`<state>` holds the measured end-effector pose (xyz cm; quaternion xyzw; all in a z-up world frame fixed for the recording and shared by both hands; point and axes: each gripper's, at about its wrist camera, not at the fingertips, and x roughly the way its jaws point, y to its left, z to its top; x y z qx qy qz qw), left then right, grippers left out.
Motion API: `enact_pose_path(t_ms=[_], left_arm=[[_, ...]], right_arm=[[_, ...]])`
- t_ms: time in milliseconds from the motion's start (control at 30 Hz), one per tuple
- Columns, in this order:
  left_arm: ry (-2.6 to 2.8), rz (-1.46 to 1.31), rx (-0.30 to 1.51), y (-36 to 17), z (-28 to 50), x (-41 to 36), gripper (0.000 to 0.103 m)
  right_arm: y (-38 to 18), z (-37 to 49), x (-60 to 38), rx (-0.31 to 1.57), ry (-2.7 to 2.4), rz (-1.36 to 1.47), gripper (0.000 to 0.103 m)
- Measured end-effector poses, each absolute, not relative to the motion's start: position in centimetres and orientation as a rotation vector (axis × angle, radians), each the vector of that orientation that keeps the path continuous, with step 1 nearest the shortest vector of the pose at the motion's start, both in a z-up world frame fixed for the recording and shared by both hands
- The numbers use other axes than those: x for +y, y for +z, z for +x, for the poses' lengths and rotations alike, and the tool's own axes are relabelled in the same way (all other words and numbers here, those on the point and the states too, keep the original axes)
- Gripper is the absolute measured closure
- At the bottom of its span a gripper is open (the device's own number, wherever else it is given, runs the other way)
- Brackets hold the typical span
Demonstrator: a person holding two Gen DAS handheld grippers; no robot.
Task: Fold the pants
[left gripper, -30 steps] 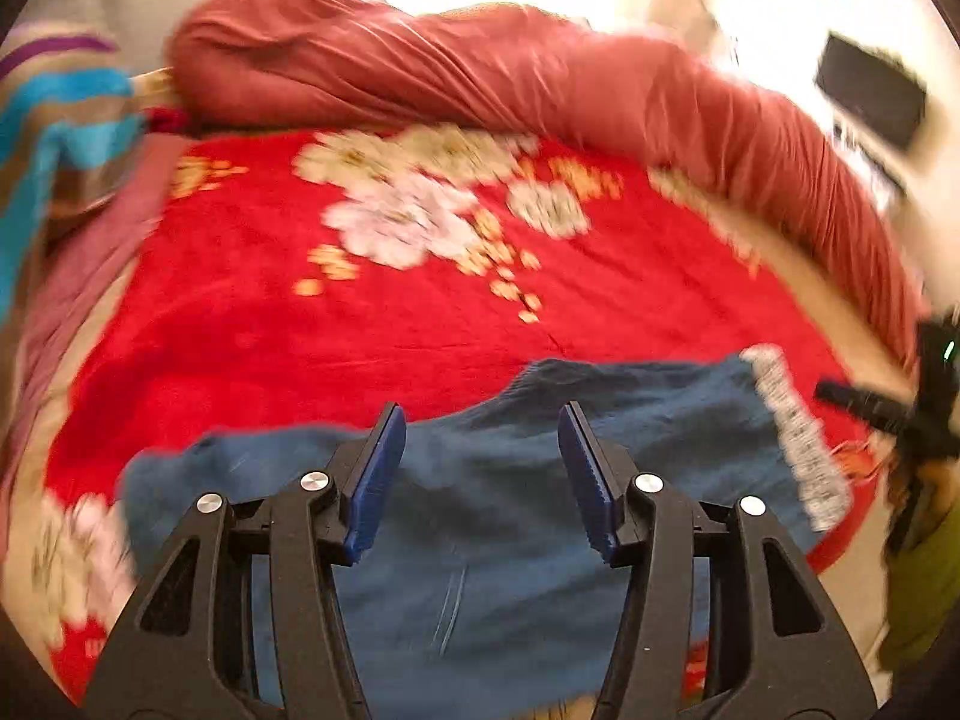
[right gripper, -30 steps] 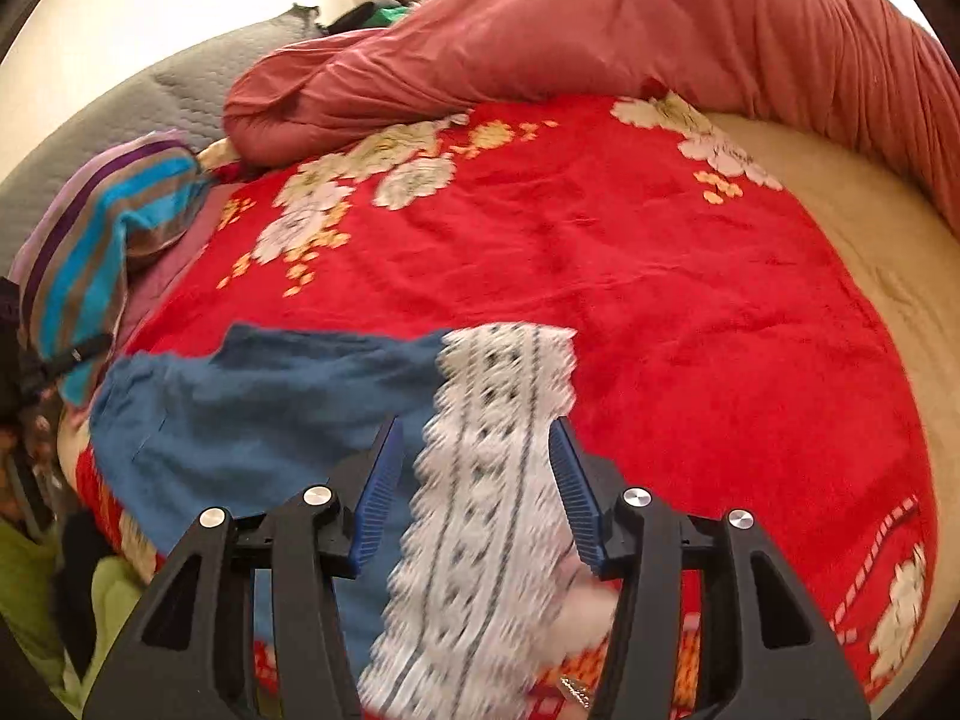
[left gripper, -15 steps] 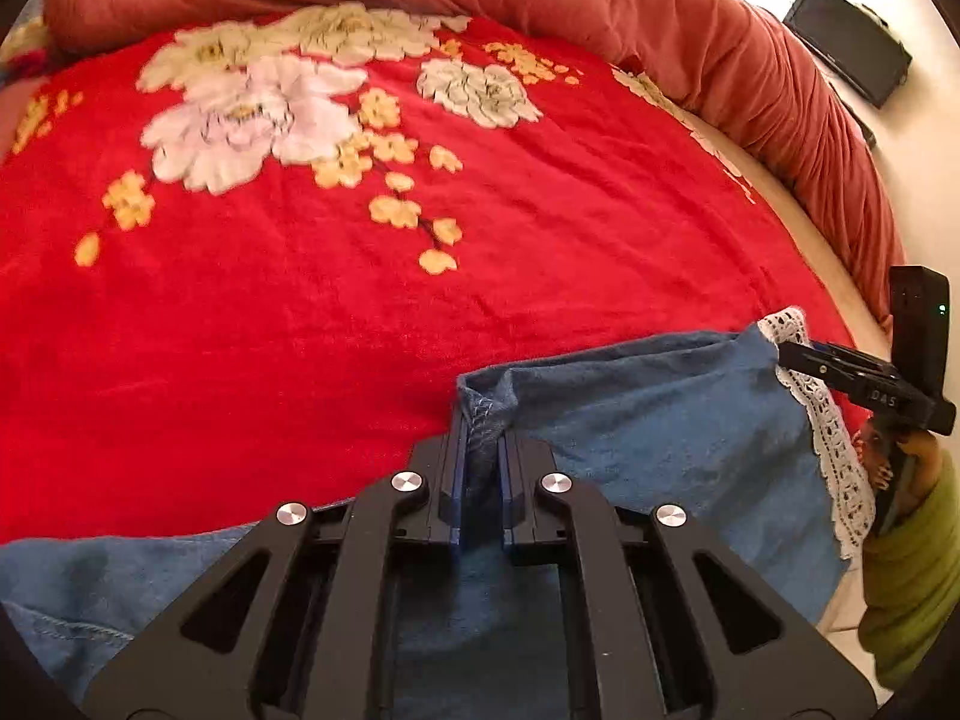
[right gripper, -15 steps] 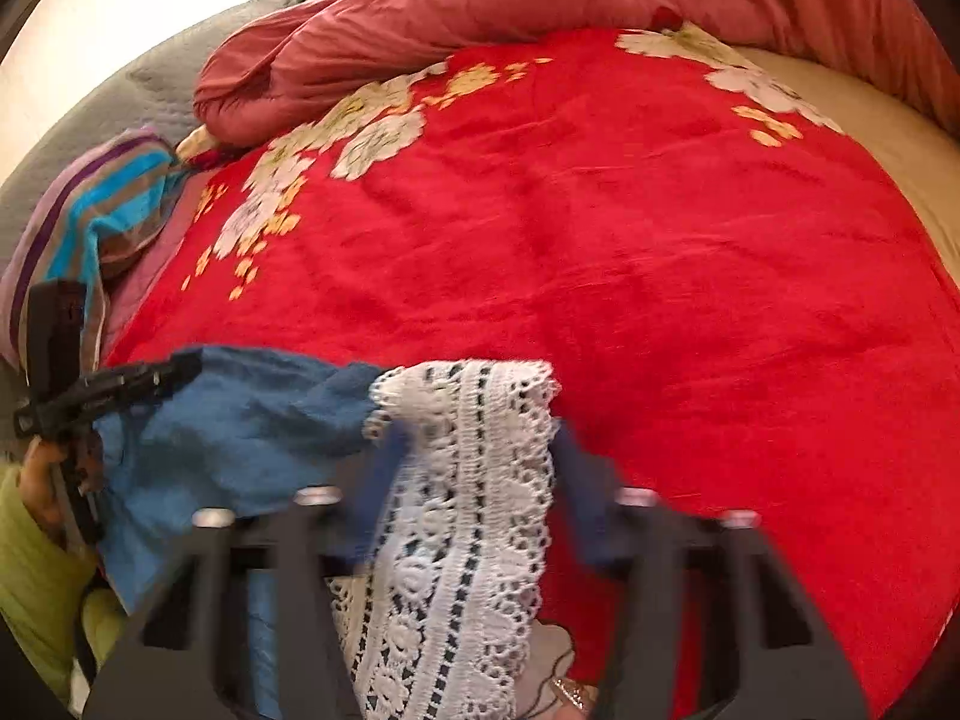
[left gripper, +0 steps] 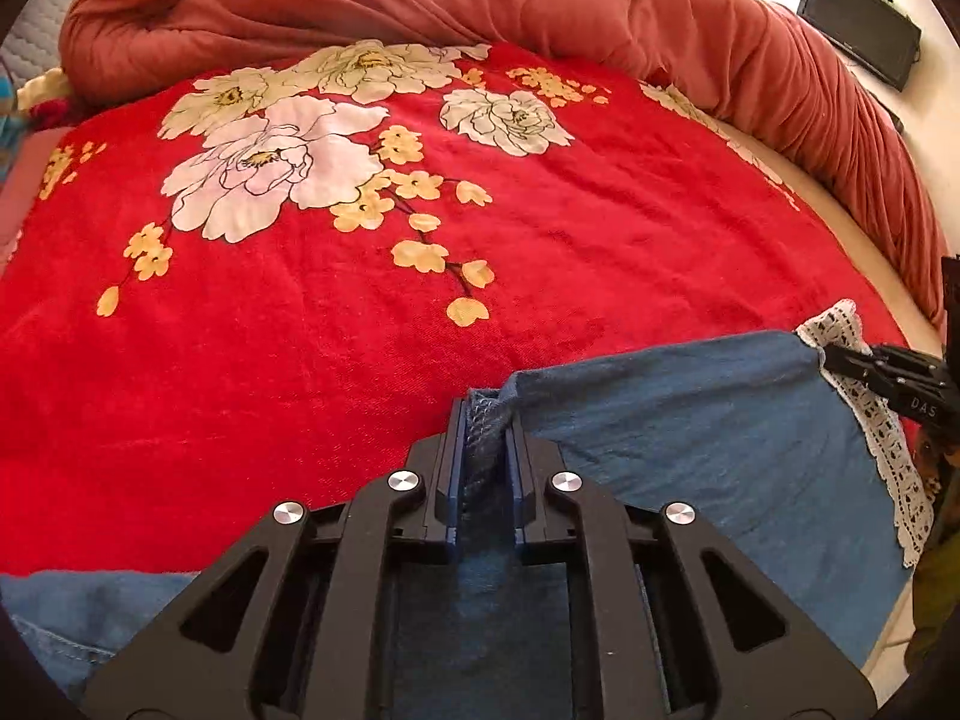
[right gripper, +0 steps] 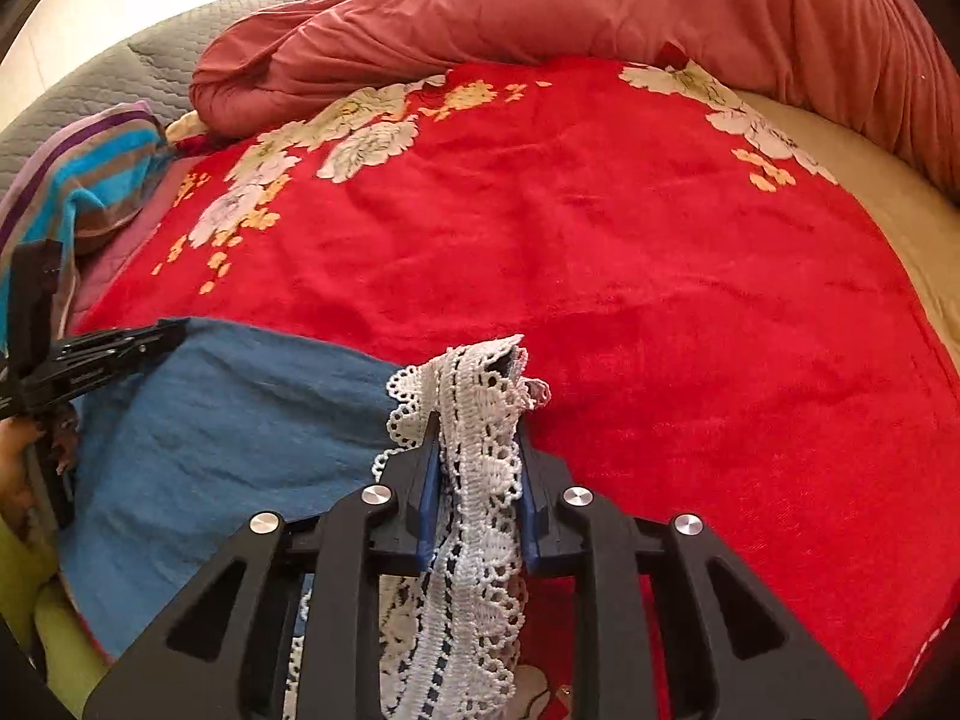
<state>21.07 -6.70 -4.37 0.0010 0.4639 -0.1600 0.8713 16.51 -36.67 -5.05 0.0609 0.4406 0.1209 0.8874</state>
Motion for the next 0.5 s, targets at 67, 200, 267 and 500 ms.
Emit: enact_pose_path(t_ms=[67, 200, 267, 500], left_arm=[[-0.317, -0.014, 0.946, -3.9, 20.8, -6.1, 0.083], [-0.268, -0.042, 0.904, -2.3, 19.2, -4.9, 0.068], [-0.235, -0.042, 0.872, -0.8, 17.5, -4.1, 0.055], [-0.122, 0.020, 0.798, 1.6, 9.9, -1.5, 0.022]], right_arm=[[-4.9, 16.3, -36.3, 0.911, 0.229, 0.089, 0.075], [-3.5, 15.0, -36.1, 0.873, 0.154, -0.006, 0.051], [-2.0, 13.2, -37.2, 0.825, 0.150, 0.042, 0.050], [0.8, 6.3, -36.7, 0.754, 0.143, -0.043, 0.040]])
